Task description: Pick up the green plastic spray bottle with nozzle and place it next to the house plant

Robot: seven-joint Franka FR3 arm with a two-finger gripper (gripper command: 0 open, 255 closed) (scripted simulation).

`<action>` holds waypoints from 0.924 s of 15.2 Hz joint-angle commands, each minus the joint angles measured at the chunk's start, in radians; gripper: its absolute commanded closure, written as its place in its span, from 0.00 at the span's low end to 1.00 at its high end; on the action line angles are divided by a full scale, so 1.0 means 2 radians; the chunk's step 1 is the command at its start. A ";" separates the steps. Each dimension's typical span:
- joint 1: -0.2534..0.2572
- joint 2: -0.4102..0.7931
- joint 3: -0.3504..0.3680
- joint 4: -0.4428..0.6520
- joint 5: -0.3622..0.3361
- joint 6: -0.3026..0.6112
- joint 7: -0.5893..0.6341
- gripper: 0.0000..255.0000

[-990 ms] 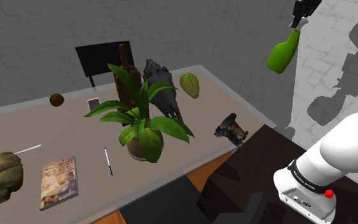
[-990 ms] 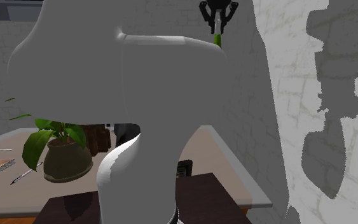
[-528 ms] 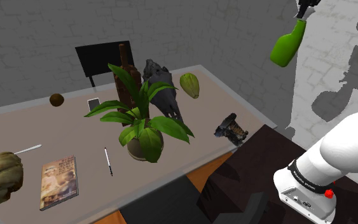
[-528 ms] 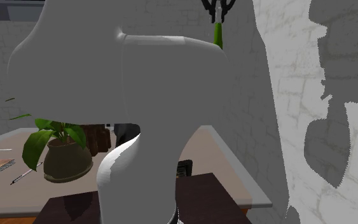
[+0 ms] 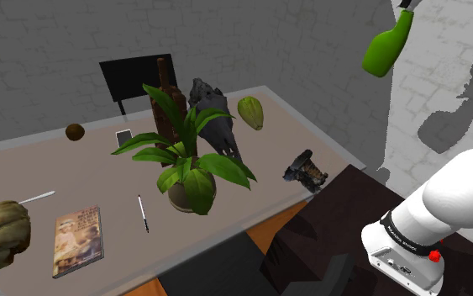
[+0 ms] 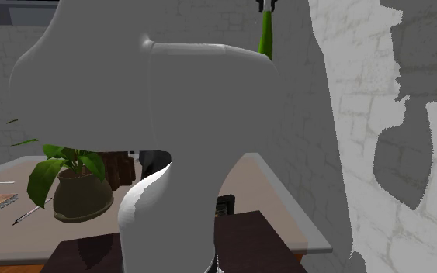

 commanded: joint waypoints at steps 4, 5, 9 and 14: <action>-0.004 0.031 -0.009 0.072 0.014 -0.044 -0.011 1.00; -0.005 0.037 -0.010 0.085 0.016 -0.051 -0.014 1.00; 0.023 0.010 0.026 0.055 0.008 -0.048 0.049 1.00; 0.053 -0.006 0.069 0.037 0.009 -0.046 0.122 1.00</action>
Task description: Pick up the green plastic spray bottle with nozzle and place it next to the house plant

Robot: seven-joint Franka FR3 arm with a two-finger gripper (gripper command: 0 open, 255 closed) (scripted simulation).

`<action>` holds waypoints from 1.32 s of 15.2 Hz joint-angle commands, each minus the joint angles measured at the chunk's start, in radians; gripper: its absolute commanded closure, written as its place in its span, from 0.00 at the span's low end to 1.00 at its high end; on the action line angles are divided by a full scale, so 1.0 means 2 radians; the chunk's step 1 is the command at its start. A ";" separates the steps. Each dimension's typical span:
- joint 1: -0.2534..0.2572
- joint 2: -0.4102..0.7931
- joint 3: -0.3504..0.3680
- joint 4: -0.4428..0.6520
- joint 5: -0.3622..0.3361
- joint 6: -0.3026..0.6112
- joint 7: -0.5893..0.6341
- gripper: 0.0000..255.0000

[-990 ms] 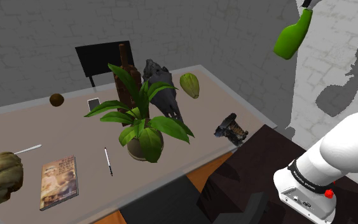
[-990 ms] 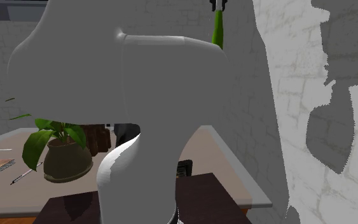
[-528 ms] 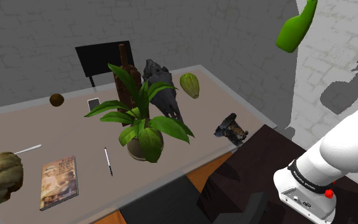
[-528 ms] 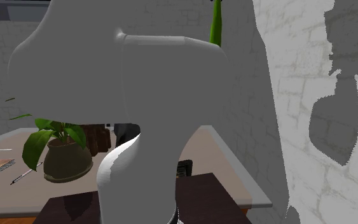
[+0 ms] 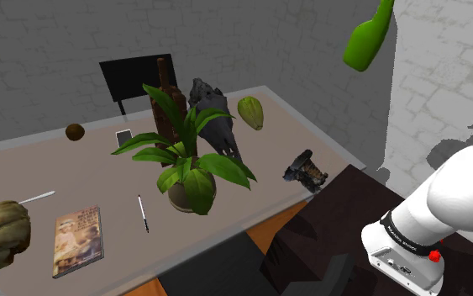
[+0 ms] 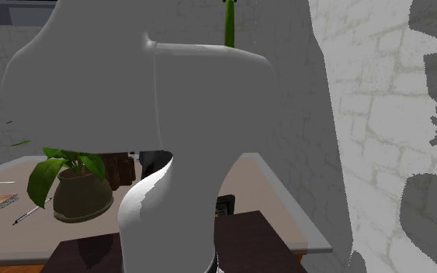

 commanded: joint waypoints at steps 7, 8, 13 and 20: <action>0.043 0.005 0.062 0.003 0.012 -0.001 0.111 1.00; 0.048 0.008 0.069 0.007 0.014 -0.001 0.124 1.00; 0.076 0.035 0.101 0.038 0.024 -0.005 0.186 1.00; 0.103 0.062 0.129 0.054 0.030 0.006 0.243 1.00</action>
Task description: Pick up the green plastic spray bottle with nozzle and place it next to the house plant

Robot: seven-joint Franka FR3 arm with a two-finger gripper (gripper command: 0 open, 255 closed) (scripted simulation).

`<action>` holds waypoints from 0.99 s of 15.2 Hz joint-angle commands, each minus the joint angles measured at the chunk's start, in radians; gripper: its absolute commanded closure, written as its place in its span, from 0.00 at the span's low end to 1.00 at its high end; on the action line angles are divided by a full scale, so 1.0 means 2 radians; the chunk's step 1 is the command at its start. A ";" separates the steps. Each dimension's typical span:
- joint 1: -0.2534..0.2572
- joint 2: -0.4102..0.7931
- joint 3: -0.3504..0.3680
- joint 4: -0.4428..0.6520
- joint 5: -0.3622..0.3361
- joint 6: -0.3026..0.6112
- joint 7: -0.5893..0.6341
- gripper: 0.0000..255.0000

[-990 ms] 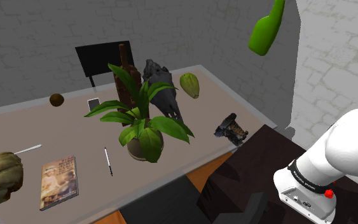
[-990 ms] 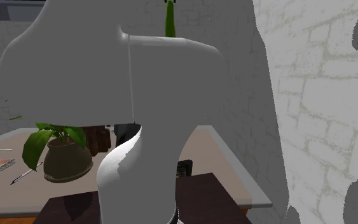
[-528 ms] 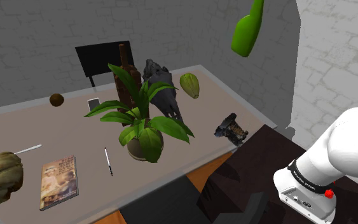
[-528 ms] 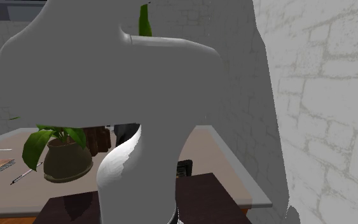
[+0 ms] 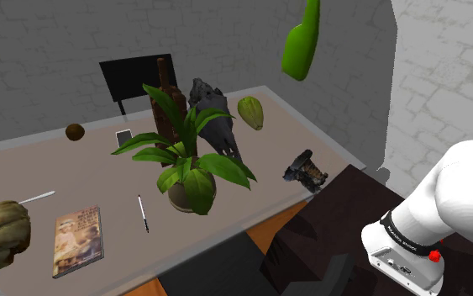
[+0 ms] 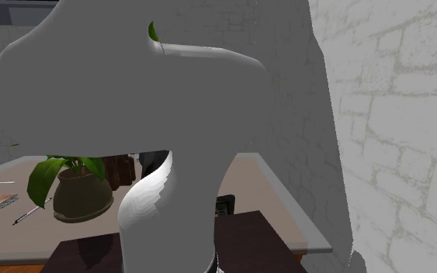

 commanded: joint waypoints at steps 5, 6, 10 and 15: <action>0.003 -0.034 0.003 -0.089 -0.003 0.055 0.004 1.00; 0.003 -0.039 0.003 -0.102 -0.004 0.064 0.005 1.00; 0.003 -0.056 0.004 -0.152 -0.005 0.096 0.005 1.00; 0.003 -0.074 0.005 -0.207 -0.007 0.135 0.006 1.00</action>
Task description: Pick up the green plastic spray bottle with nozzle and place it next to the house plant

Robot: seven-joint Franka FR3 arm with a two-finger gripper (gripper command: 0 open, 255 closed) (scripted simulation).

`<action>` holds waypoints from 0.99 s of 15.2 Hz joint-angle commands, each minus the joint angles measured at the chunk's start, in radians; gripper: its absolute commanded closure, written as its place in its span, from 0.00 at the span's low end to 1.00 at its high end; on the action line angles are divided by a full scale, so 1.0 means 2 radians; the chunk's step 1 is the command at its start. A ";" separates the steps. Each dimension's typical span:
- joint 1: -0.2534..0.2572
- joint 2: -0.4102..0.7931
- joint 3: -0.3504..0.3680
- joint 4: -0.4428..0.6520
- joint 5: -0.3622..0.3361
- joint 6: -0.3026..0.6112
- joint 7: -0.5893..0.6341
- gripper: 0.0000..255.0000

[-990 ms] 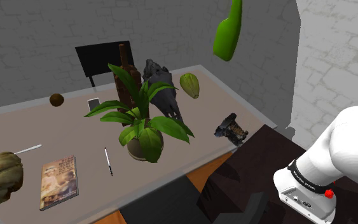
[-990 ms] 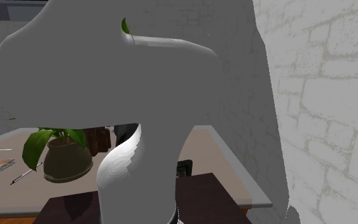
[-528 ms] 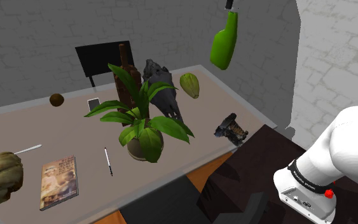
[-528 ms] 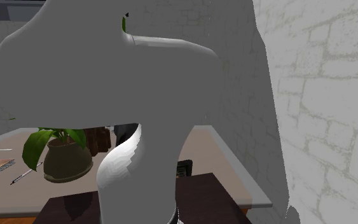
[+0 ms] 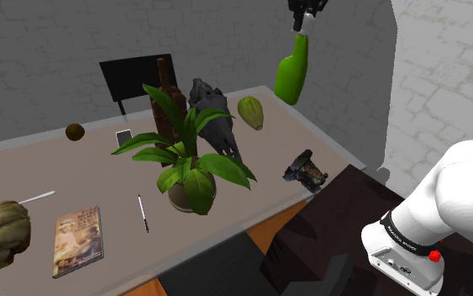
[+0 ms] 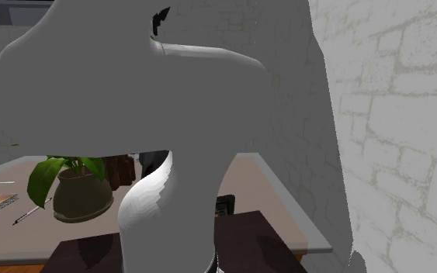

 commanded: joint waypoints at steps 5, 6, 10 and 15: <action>0.000 -0.017 0.000 -0.060 -0.001 0.044 0.000 1.00; 0.000 -0.019 0.000 -0.070 -0.002 0.051 0.000 1.00; 0.000 -0.027 0.001 -0.105 -0.002 0.079 0.001 1.00; 0.000 -0.033 0.001 -0.146 -0.003 0.114 0.001 1.00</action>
